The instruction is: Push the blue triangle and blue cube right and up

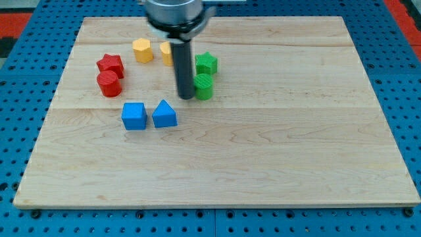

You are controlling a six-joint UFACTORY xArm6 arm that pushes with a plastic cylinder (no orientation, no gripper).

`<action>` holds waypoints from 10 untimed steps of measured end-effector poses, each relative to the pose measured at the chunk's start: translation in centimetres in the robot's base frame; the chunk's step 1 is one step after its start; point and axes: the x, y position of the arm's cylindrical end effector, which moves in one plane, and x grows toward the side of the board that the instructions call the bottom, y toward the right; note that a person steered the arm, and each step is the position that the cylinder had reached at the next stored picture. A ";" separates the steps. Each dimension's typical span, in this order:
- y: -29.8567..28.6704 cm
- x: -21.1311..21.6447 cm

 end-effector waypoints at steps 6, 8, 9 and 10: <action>-16.1 6.3; 0.7 6.5; 7.0 6.4; 9.5 6.4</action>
